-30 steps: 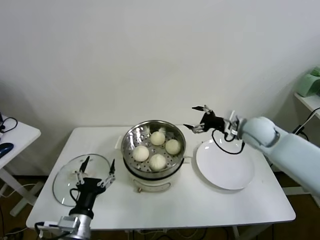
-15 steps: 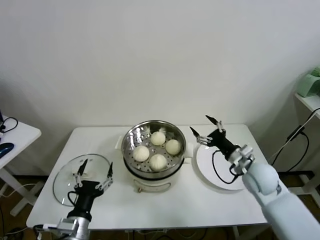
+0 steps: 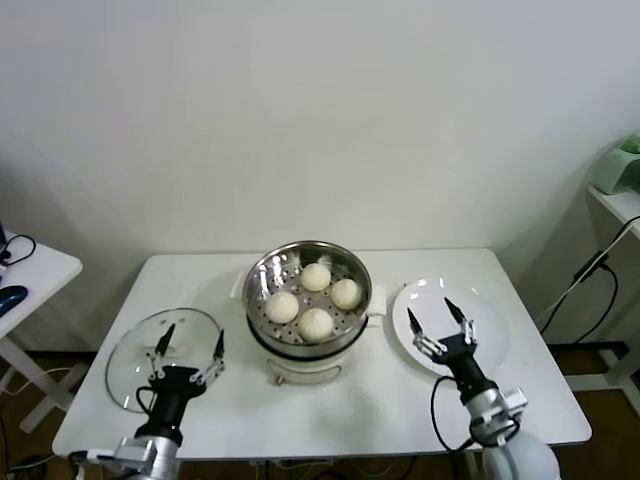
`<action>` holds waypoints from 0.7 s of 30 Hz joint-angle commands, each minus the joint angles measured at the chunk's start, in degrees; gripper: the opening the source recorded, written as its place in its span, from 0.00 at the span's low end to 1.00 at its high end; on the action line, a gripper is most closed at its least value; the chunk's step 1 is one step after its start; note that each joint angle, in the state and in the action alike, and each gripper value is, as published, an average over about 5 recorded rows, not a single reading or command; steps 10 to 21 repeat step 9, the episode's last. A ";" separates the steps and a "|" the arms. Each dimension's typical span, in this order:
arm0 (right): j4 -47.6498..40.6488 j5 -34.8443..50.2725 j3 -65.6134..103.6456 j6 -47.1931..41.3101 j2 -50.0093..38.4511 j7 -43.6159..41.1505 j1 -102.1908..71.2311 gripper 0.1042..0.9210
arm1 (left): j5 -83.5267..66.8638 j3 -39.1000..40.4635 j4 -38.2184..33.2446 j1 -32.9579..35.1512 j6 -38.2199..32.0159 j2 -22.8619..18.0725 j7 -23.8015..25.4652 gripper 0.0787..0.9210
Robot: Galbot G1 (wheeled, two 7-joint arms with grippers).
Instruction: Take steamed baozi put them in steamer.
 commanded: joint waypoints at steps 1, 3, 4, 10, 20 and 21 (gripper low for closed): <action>0.89 -1.55 4.60 4.55 6.93 -0.27 -10.11 0.88 | -1.10 0.09 1.08 0.40 -0.65 -0.46 -1.47 0.88; 0.81 -1.30 4.56 4.67 6.87 -0.36 -10.05 0.88 | -1.25 0.09 1.15 0.56 -0.92 -0.49 -2.14 0.88; 0.80 -1.13 4.55 4.68 6.79 -0.42 -9.98 0.88 | -1.41 0.04 1.14 0.62 -1.00 -0.50 -2.37 0.88; 0.88 -0.66 4.50 4.62 6.38 -0.57 -9.63 0.88 | -2.44 -0.20 1.21 0.73 -1.66 -0.47 -2.59 0.88; 0.88 -0.66 4.50 4.62 6.38 -0.57 -9.63 0.88 | -2.44 -0.20 1.21 0.73 -1.66 -0.47 -2.59 0.88; 0.88 -0.66 4.50 4.62 6.38 -0.57 -9.63 0.88 | -2.44 -0.20 1.21 0.73 -1.66 -0.47 -2.59 0.88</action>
